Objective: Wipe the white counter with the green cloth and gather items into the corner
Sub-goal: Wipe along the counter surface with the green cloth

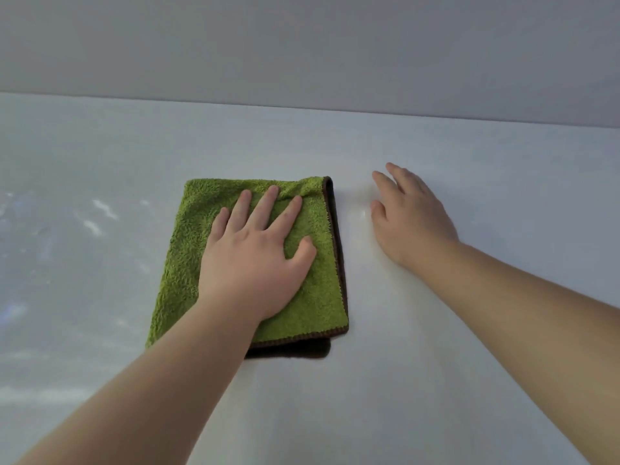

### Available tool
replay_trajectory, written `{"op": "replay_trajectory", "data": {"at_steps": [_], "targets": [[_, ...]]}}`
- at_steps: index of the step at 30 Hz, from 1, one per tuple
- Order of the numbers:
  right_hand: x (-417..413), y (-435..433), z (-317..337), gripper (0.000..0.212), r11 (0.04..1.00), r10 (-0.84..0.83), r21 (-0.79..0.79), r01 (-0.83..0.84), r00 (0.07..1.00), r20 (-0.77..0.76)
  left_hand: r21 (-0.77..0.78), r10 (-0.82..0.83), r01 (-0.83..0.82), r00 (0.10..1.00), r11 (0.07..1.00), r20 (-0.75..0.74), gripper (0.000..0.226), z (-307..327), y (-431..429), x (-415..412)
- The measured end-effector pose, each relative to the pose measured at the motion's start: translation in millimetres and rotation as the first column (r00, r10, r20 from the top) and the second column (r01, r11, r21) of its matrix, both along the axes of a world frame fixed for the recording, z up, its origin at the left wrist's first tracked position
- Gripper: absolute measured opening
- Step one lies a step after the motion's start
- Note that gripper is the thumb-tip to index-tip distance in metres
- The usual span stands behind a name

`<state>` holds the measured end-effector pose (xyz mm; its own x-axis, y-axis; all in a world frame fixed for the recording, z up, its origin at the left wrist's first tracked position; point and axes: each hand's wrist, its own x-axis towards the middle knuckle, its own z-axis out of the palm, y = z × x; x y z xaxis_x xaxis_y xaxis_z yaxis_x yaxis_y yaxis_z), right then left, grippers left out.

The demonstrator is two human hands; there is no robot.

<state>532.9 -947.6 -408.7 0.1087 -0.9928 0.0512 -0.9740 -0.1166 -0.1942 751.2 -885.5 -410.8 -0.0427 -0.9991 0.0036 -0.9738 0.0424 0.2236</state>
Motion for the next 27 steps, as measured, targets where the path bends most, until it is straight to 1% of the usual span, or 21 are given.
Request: {"op": "replay_trajectory", "data": {"at_steps": [2,6,9,13,17,20,21,24,27], "targets": [[14,4,-2,0.049,1.000,-0.004,0.021,0.003,0.999,0.037,0.001,-0.003,0.003,1.000,1.000,-0.005,0.069,0,23,7],[26,2,-2,0.048,0.998,-0.067,0.006,0.066,0.994,0.091,0.000,-0.001,0.001,1.000,1.000,-0.024,0.068,0,60,16],[39,6,-3,0.047,0.997,-0.070,-0.003,0.071,0.989,0.132,-0.004,-0.001,0.000,0.999,1.000,-0.045,0.068,0,87,20],[55,14,-5,0.045,1.000,-0.019,-0.023,0.022,0.995,0.097,0.010,-0.017,0.017,0.998,1.000,-0.055,0.067,5,114,24],[58,7,-1,0.047,0.998,-0.059,0.028,0.057,0.994,0.097,0.033,-0.029,0.031,0.997,0.999,-0.065,0.067,9,136,26],[69,-5,3,0.049,0.999,-0.046,0.028,0.043,0.991,0.127,-0.012,-0.042,0.041,0.994,0.999,-0.098,0.069,5,140,27],[72,-8,2,0.049,0.999,-0.039,0.030,0.036,0.992,0.116,-0.037,-0.052,0.049,0.994,0.998,-0.092,0.071,1,139,26],[78,-12,-8,0.048,1.000,-0.028,0.011,0.028,0.999,0.019,-0.096,-0.047,0.040,0.996,0.995,-0.076,0.077,-8,125,27],[78,-13,-12,0.048,0.999,-0.033,-0.014,0.032,0.999,-0.020,-0.087,-0.032,0.027,0.997,0.996,-0.065,0.079,-11,107,28]]}}
